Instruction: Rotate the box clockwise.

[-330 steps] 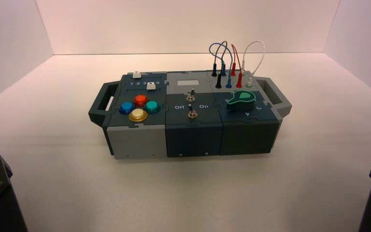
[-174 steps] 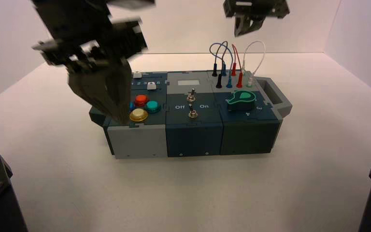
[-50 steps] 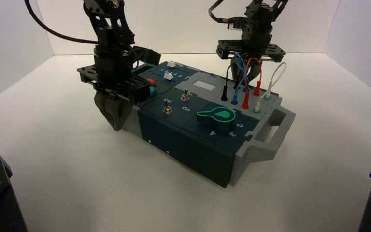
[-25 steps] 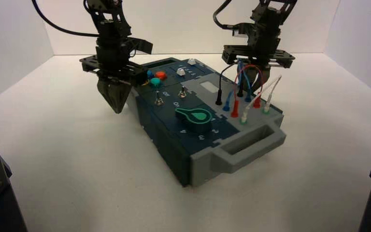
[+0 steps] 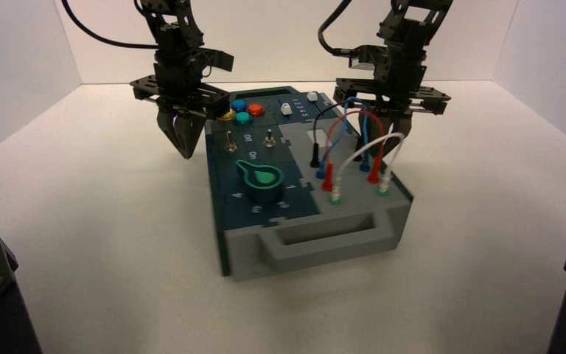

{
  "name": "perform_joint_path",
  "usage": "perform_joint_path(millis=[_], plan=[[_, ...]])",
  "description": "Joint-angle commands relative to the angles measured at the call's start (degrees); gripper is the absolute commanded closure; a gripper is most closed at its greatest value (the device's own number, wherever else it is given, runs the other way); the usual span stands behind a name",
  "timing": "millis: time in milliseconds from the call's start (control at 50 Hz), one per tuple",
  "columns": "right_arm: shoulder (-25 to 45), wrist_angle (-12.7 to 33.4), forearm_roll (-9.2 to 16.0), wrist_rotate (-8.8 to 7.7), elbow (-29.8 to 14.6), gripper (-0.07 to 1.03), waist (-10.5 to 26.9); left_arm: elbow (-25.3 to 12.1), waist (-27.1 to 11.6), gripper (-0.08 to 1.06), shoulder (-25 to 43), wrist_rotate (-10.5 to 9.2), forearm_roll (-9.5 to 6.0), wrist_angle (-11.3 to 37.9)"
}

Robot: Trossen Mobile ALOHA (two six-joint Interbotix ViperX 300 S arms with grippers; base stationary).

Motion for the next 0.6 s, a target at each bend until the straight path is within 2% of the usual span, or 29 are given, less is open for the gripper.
perform_joint_path(millis=[20, 200, 380, 600], plan=[[-2.11, -0.7, 3.78, -0.26, -0.88, 0.99, 10.55, -3.87, -3.52, 1.01, -0.26, 0.7, -0.88, -2.64], [-2.11, -3.08, 3.34, -0.26, 0.79, 0.99, 8.96, -3.08, -2.11, 1.01, -1.32, 0.88, -0.88, -2.64], [-3.25, -5.01, 1.49, -0.26, 2.29, 0.99, 6.77, -0.62, 0.18, 1.01, -5.8, 1.41, -0.79, -2.9], [-4.83, -5.1, -1.32, -0.26, 1.58, 0.99, 4.57, 1.05, 0.44, 1.01, -11.07, 1.41, -0.79, -2.9]])
